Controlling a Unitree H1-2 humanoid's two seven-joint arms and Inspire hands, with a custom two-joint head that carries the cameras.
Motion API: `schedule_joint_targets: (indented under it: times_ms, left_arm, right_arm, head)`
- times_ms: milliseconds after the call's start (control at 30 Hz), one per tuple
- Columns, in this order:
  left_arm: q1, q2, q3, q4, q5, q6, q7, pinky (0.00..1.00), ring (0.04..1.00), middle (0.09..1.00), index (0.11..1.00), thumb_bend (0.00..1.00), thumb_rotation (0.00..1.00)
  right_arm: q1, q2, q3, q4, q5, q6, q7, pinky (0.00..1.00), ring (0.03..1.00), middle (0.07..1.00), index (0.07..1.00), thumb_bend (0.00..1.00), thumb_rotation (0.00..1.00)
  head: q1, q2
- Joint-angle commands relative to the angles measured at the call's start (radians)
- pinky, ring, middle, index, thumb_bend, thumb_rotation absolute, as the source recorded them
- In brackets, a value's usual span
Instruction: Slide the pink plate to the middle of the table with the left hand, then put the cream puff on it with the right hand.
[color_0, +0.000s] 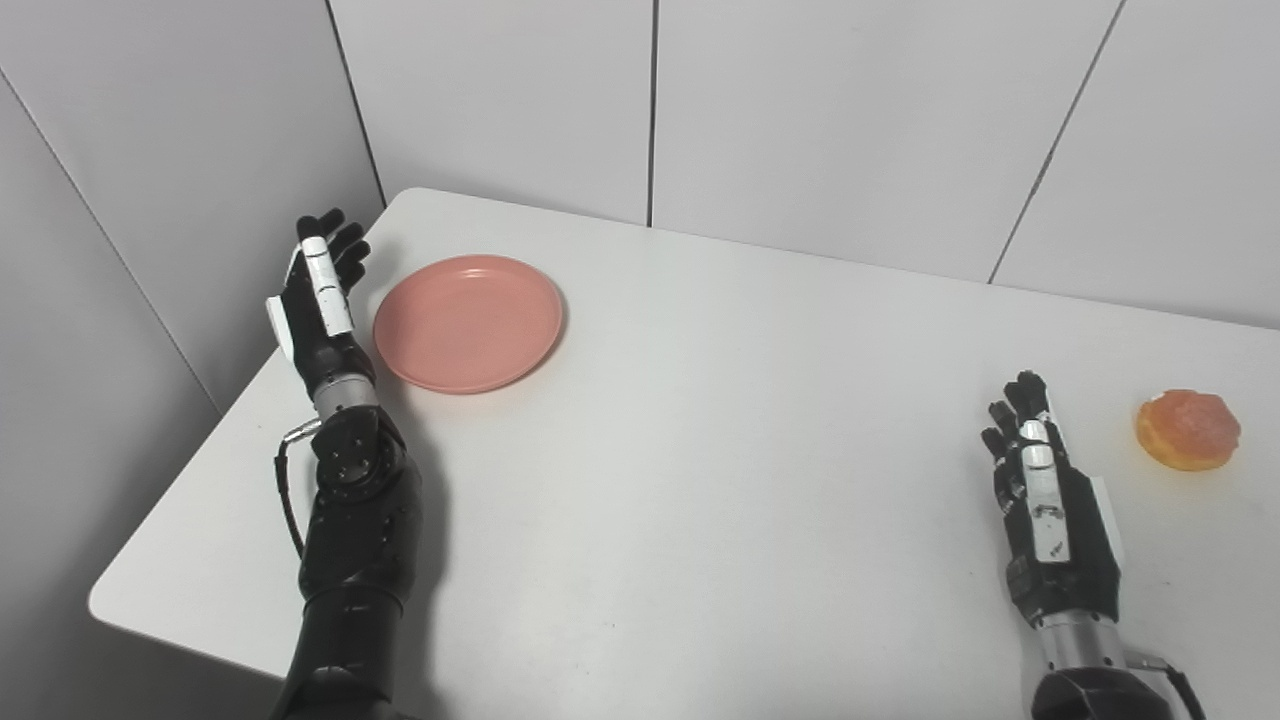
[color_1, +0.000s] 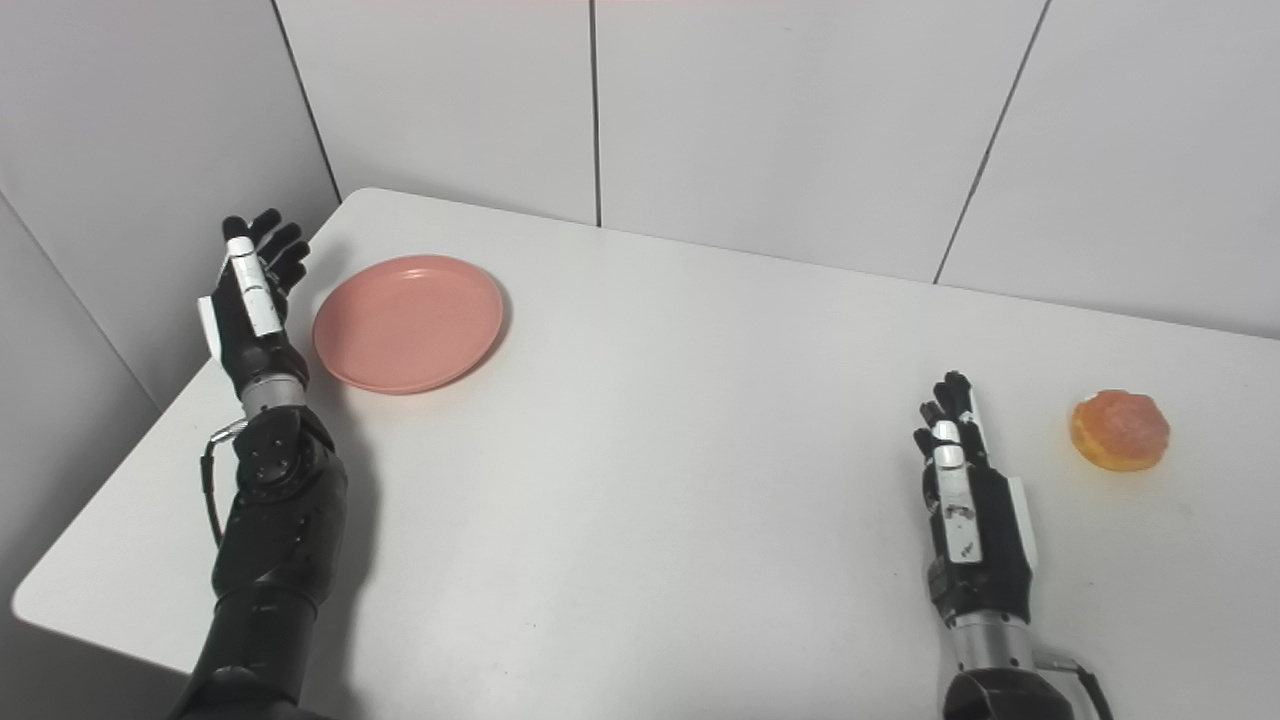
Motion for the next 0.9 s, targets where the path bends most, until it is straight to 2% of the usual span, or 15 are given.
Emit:
schedule_joint_targets:
  times_ms: [0, 233, 367, 400, 467, 533, 600, 700, 867]
  left_arm:
    - [-0.039, 0.034, 0.001, 0.01, 0.008, -0.061, 0.005, 0.87, 0.766, 0.761, 0.74, 0.74, 1.0]
    - [-0.059, 0.06, 0.004, 0.145, -0.023, -0.126, -0.015, 0.89, 0.781, 0.775, 0.758, 0.71, 1.0]
    - [-0.07, 0.068, 0.001, 0.193, -0.077, -0.111, -0.064, 0.93, 0.824, 0.807, 0.781, 0.74, 1.0]
    - [-0.07, 0.07, -0.004, 0.198, -0.086, -0.113, -0.081, 0.92, 0.85, 0.838, 0.817, 0.72, 1.0]
    - [-0.065, 0.073, -0.014, 0.198, -0.101, -0.096, -0.113, 0.9, 0.861, 0.846, 0.84, 0.71, 1.0]
    - [-0.052, 0.07, -0.029, 0.169, -0.101, -0.047, -0.127, 0.92, 0.884, 0.861, 0.868, 0.73, 1.0]
    - [-0.051, 0.069, -0.034, 0.172, -0.109, -0.03, -0.138, 0.93, 0.892, 0.87, 0.879, 0.73, 1.0]
    - [-0.047, 0.066, -0.048, 0.17, -0.097, -0.004, -0.134, 0.88, 0.879, 0.867, 0.866, 0.73, 1.0]
    - [-0.034, 0.052, -0.076, 0.13, -0.09, 0.039, -0.146, 0.88, 0.882, 0.865, 0.866, 0.77, 1.0]
  right_arm:
    - [0.041, -0.003, -0.005, 0.031, 0.003, -0.011, 0.007, 1.0, 1.0, 1.0, 0.978, 0.52, 0.86]
    - [0.041, -0.006, 0.003, 0.029, -0.008, -0.016, 0.008, 1.0, 1.0, 1.0, 0.979, 0.53, 0.86]
    - [0.041, -0.007, 0.005, 0.031, -0.015, -0.022, 0.006, 1.0, 1.0, 1.0, 0.988, 0.54, 0.87]
    - [0.041, -0.006, 0.004, 0.03, -0.016, -0.022, 0.004, 1.0, 1.0, 1.0, 0.991, 0.53, 0.87]
    - [0.041, -0.003, 0.0, 0.029, -0.007, -0.015, 0.005, 1.0, 1.0, 1.0, 0.988, 0.54, 0.86]
    - [0.04, -0.003, 0.0, 0.03, -0.008, -0.016, 0.005, 1.0, 1.0, 1.0, 0.988, 0.55, 0.86]
    - [0.041, -0.003, 0.001, 0.025, -0.012, -0.015, 0.004, 1.0, 1.0, 1.0, 0.989, 0.54, 0.86]
    - [0.039, -0.004, 0.0, 0.027, -0.009, -0.018, 0.008, 1.0, 1.0, 1.0, 0.999, 0.53, 0.87]
    - [0.039, -0.005, 0.001, 0.027, -0.015, -0.014, 0.004, 1.0, 1.0, 1.0, 0.995, 0.55, 0.86]
  head:
    - [-0.004, 0.004]
    - [-0.006, 0.005]
    - [-0.006, 0.005]
    - [-0.004, 0.007]
    - [-0.005, 0.007]
    - [-0.004, 0.008]
    - [-0.004, 0.008]
    - [-0.004, 0.009]
    - [-0.004, 0.011]
